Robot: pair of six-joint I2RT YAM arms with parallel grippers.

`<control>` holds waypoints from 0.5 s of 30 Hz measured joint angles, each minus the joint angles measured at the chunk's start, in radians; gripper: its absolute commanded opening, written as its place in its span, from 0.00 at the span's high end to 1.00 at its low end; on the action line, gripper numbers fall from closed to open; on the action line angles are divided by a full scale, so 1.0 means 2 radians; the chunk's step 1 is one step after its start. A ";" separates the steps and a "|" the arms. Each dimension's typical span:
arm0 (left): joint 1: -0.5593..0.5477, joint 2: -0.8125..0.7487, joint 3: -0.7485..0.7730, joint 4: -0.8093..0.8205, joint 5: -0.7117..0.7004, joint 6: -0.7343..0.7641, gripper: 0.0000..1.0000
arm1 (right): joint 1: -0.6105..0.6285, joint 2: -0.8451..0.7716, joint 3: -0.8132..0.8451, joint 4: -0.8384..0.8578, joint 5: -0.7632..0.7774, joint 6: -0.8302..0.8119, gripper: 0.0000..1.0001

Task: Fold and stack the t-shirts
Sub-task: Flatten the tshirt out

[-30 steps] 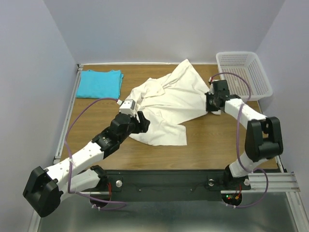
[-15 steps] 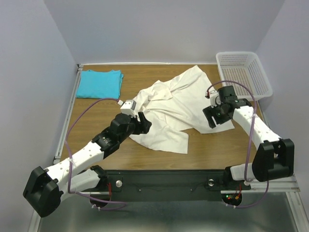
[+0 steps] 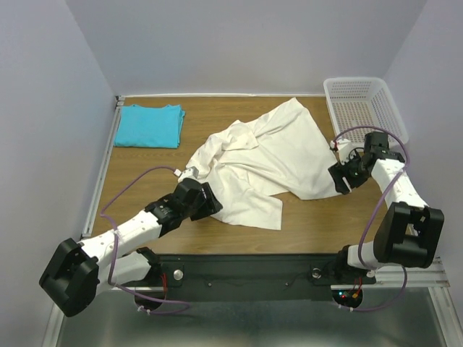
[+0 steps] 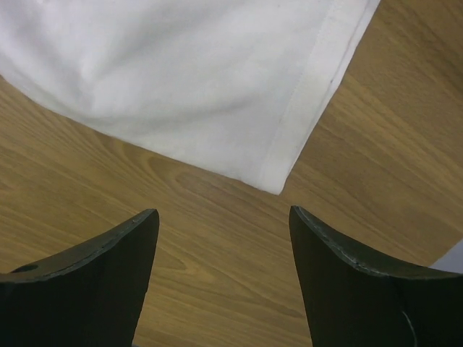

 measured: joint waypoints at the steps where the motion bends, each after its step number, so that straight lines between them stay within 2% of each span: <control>1: 0.000 0.005 0.000 -0.013 0.000 -0.012 0.34 | -0.011 0.014 0.000 0.001 -0.005 -0.002 0.22; 8: 0.000 0.014 0.000 -0.091 -0.003 -0.080 0.39 | -0.014 0.030 0.000 0.007 -0.037 -0.002 0.22; 15: 0.000 0.035 0.000 -0.068 0.008 -0.116 0.40 | -0.014 0.046 0.000 0.022 -0.047 -0.002 0.22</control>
